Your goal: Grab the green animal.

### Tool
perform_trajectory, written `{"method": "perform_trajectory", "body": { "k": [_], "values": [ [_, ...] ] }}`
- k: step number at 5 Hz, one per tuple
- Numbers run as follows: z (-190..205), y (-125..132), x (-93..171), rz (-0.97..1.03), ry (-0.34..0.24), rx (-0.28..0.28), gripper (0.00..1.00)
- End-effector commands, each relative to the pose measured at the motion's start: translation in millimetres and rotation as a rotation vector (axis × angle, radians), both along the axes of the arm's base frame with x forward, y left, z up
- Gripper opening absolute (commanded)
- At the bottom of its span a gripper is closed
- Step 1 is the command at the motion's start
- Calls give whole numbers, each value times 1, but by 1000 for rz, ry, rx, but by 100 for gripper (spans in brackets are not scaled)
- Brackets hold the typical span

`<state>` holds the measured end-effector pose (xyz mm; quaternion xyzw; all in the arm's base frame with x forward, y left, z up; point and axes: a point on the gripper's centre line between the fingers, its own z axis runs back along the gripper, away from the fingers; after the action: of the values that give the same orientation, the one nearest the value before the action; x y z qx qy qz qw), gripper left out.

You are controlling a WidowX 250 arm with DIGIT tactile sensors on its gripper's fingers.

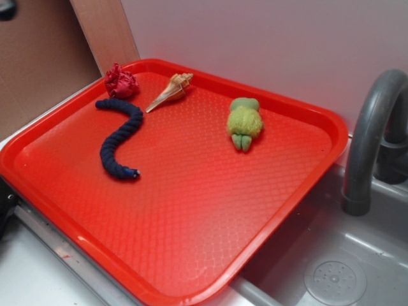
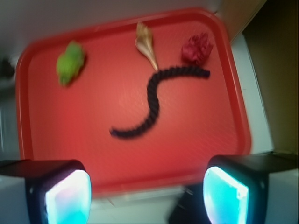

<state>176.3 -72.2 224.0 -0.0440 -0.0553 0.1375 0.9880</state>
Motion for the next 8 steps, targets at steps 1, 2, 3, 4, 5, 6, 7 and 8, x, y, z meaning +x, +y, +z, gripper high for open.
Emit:
{"method": "perform_trajectory", "body": {
  "k": [1,2,3,4,5,6,7,8],
  "values": [
    [-29,-48,67,145,-81,-128,100],
    [-55,-60,104,135,-128,-186,100],
    [-91,-76,123,139,-125,-213,100],
    [-121,-72,159,170,-123,-188,100],
    [-142,-115,153,169,-109,-183,100],
    [-160,-127,165,157,-90,-219,100],
    [-172,-141,166,135,-78,-241,100],
    [-178,-139,169,142,-66,-222,90]
  ]
}}
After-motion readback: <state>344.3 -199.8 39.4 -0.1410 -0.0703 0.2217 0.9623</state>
